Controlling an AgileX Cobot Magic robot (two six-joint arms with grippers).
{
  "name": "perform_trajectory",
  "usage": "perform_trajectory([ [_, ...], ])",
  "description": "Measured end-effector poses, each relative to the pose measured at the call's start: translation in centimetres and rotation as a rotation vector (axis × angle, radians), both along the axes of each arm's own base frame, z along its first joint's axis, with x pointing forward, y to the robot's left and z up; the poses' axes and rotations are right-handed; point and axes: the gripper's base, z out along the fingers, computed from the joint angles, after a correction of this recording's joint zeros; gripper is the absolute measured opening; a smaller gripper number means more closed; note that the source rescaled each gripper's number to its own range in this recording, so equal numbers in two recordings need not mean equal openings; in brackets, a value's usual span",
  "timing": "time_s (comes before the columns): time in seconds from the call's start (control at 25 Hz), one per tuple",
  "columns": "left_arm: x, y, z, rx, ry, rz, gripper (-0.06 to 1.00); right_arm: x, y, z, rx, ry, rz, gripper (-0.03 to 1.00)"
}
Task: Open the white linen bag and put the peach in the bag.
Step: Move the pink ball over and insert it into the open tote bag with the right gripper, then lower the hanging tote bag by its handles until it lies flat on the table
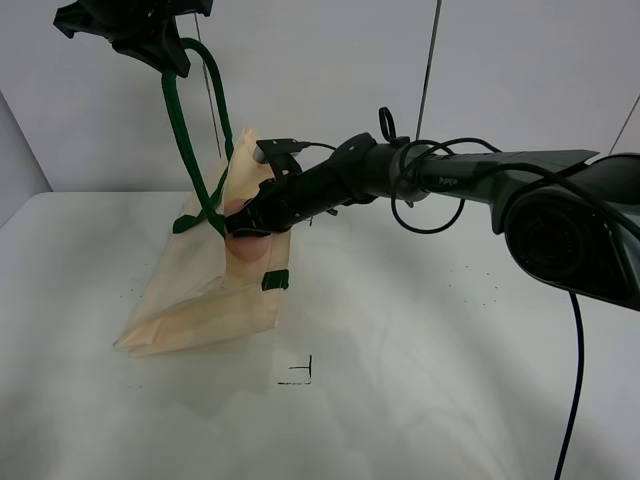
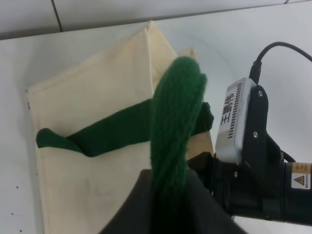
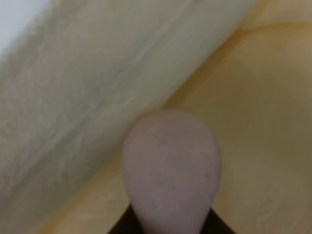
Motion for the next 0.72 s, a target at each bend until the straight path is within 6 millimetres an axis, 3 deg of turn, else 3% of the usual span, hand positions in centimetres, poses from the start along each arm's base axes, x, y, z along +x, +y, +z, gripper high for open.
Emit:
perform_trajectory([
  [0.2,0.0,0.0,0.0,-0.002,0.001,-0.001,0.0,0.1,0.1,0.0,-0.002,-0.014,-0.011,0.03],
  [0.28,0.0,0.0,0.0,-0.002,0.001,-0.001,0.0,0.0,0.2,0.0,-0.002,-0.015,-0.009,0.24],
  [0.4,0.0,0.0,0.0,-0.002,0.001,-0.001,0.0,-0.2,0.4,0.0,-0.004,-0.018,-0.003,0.77],
  [0.44,0.0,0.0,0.0,-0.002,0.001,-0.001,0.0,-0.2,0.4,0.0,-0.006,-0.019,-0.002,0.86],
  [0.56,0.0,0.0,0.0,-0.003,0.001,-0.001,0.0,-0.2,0.3,-0.1,-0.021,0.005,-0.007,0.97],
  [0.72,0.0,0.0,0.0,-0.002,0.001,-0.002,0.0,-1.1,-0.3,0.6,-0.107,0.076,0.03,1.0],
])
